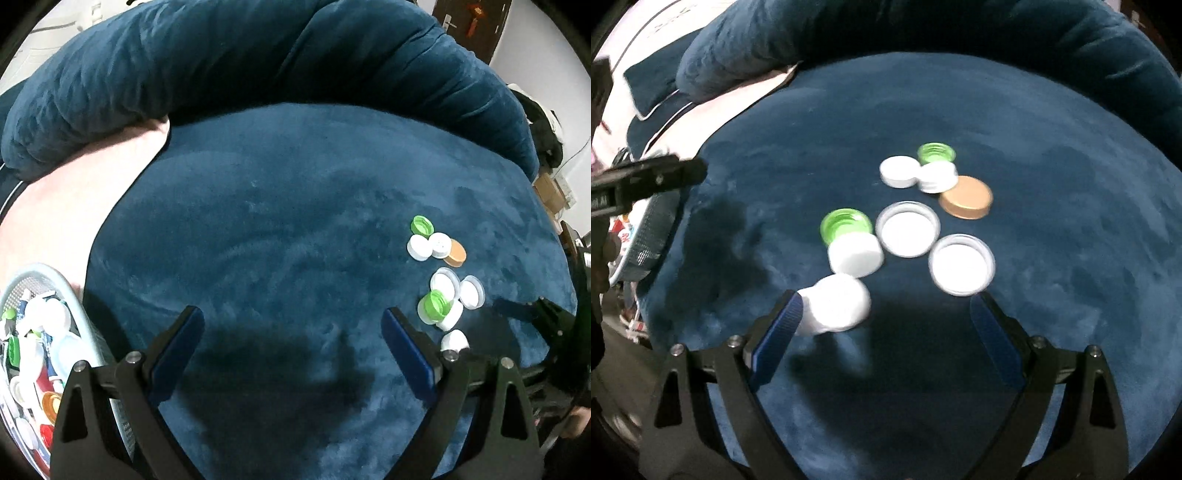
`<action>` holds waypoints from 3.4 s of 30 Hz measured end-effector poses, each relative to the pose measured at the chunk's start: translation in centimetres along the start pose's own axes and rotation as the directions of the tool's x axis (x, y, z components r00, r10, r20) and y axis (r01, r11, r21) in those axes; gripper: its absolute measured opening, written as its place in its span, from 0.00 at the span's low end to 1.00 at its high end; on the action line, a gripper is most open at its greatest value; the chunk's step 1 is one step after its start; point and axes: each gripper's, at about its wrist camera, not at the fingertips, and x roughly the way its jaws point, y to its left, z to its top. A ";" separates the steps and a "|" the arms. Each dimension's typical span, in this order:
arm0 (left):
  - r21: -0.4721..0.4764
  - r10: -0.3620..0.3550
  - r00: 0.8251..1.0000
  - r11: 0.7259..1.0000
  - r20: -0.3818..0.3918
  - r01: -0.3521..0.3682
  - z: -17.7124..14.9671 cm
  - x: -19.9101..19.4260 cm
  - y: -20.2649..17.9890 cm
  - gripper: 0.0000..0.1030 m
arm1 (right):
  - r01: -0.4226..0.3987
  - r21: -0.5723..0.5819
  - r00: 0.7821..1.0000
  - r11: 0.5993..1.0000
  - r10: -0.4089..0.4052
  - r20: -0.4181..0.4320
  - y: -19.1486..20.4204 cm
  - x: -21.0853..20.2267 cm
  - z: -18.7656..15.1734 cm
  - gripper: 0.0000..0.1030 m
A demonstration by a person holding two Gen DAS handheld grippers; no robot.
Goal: Organize objects
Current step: 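Move both grippers back to the cap cluster on the bed, then grasp a white cap with the right gripper while the left gripper grasps another white cap, then carry both white caps over the mesh basket and open both grippers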
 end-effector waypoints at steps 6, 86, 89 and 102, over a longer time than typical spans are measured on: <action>0.028 0.006 1.000 1.000 -0.005 -0.005 -0.6 0.2 -0.4 0.95 | -0.008 0.073 0.998 0.997 0.004 0.058 -1.0 -1.4 -0.2 0.90; 0.011 -0.042 0.995 0.999 0.094 0.041 -5.1 -4.2 1.5 0.30 | 0.074 0.150 0.983 0.986 -0.098 0.157 2.0 -5.9 -2.4 0.33; -0.007 -0.033 0.992 0.999 0.126 0.034 -5.1 -6.0 3.2 0.30 | 0.063 0.125 0.984 0.990 -0.083 0.158 3.8 -6.1 -2.2 0.33; -0.281 0.069 0.977 0.960 0.201 -0.010 -5.5 -14.2 18.4 0.30 | -0.068 -0.060 0.979 0.996 0.078 0.188 17.2 -6.1 2.6 0.33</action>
